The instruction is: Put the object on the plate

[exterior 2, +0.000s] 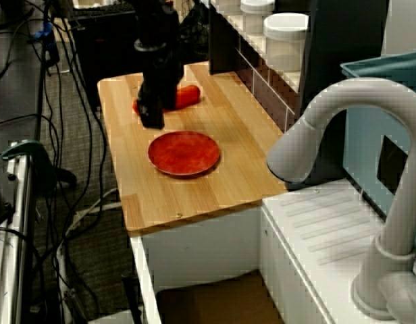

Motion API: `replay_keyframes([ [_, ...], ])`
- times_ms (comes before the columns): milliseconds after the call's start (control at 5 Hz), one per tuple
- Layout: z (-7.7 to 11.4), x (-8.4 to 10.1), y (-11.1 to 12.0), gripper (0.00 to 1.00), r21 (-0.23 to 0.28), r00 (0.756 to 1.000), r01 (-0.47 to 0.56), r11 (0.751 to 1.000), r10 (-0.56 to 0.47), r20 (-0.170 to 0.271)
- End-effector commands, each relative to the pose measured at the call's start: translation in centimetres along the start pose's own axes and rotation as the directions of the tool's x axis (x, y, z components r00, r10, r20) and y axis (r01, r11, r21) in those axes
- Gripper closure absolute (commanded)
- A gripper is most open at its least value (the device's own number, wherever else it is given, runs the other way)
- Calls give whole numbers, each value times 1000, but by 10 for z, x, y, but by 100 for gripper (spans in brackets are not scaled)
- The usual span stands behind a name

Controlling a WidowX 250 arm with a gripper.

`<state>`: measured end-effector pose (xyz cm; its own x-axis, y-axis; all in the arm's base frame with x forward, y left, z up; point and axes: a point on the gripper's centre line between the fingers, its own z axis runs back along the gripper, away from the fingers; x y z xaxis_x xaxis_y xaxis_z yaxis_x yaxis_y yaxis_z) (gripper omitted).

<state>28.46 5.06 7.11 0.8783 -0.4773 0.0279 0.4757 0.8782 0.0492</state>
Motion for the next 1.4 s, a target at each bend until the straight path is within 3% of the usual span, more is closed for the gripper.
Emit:
replay_keyframes([
  [0, 52, -32, 50, 0, 28, 983, -155, 988, 151, 105],
  [200, 40, -47, 57, 0, 16, 915, -395, 919, 392, 96],
  [400, 14, -37, 54, 0, 38, 809, -588, 808, 587, 29],
  [600, 4, -26, 54, 0, 53, 746, -666, 744, 665, 36],
  [1000, 3, -22, 68, 0, 10, 776, -630, 776, 630, 20],
  [1200, 25, -27, 67, 0, -15, 806, -591, 806, 591, 36],
])
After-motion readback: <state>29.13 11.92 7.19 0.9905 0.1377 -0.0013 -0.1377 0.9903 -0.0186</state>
